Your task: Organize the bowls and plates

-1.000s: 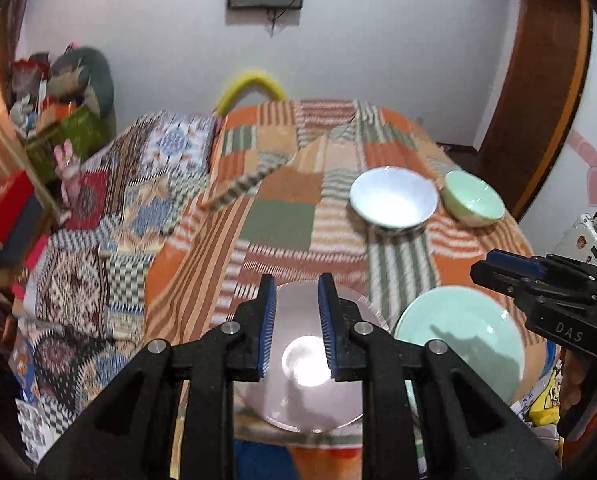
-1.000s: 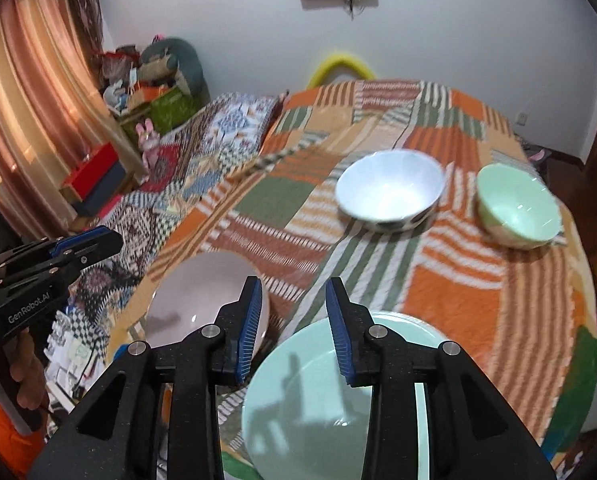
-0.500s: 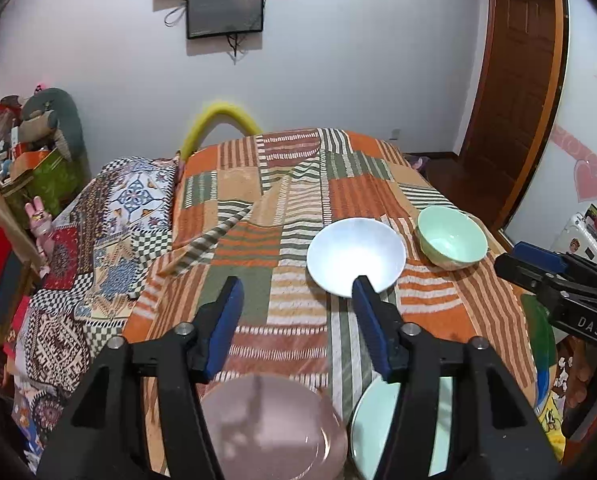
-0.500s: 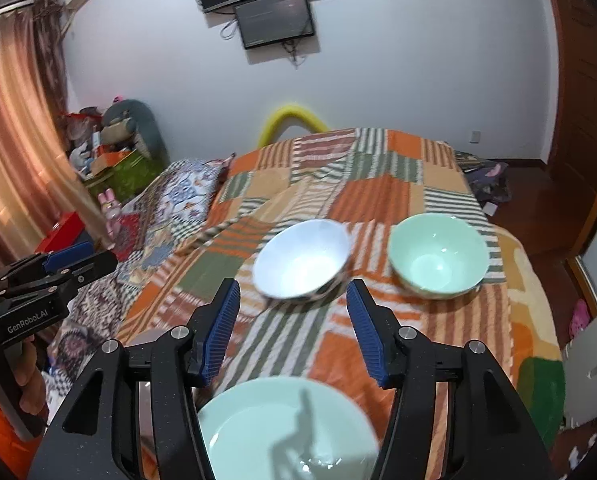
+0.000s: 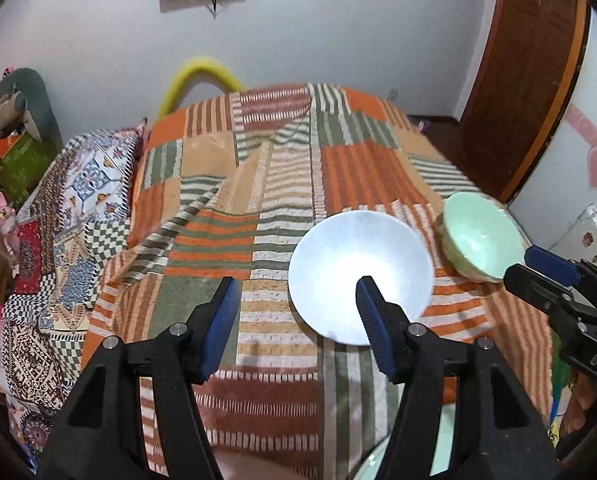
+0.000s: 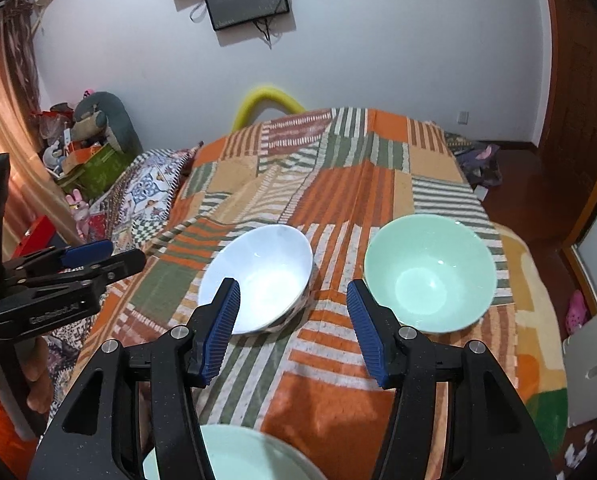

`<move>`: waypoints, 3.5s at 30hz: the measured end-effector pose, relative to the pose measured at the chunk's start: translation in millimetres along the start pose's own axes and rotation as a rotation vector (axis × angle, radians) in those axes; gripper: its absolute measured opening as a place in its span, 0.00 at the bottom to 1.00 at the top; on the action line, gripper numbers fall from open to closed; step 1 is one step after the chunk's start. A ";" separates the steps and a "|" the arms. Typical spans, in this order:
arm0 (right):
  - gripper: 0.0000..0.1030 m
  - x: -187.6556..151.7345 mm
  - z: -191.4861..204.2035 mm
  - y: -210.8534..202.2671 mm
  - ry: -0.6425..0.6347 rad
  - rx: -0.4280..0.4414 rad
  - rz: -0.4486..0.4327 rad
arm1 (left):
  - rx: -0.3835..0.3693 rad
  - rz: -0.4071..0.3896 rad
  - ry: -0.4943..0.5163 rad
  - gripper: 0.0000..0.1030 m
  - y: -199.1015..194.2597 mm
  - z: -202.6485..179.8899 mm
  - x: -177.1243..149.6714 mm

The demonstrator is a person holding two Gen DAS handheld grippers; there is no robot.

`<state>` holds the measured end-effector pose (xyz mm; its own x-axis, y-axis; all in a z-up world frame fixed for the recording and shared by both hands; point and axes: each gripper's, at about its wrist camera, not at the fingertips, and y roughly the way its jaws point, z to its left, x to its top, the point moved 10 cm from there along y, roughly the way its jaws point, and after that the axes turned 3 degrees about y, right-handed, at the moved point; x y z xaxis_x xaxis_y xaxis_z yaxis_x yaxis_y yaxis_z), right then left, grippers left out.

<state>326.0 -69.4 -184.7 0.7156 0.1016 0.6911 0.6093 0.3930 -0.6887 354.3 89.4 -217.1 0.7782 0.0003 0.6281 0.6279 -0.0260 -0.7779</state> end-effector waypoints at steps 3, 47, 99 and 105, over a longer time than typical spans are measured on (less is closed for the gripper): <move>0.50 -1.9 -2.2 17.9 0.007 0.008 0.037 | -0.009 0.047 -0.014 0.58 26.8 3.1 0.3; 0.23 -22.5 3.4 89.2 -0.010 0.016 0.224 | -0.131 0.206 -0.043 0.13 101.7 -2.3 -27.4; 0.24 -85.3 135.9 -40.9 -0.173 0.210 0.116 | -0.005 -0.001 -0.153 0.13 -150.5 45.4 -147.7; 0.24 -102.4 153.1 -31.6 -0.187 0.233 0.149 | 0.015 0.024 -0.193 0.13 -146.3 64.5 -168.3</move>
<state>181.2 47.7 -200.1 0.7025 0.3310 0.6300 0.3929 0.5576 -0.7312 132.4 157.6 -210.3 0.7805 0.1915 0.5951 0.6083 -0.0131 -0.7936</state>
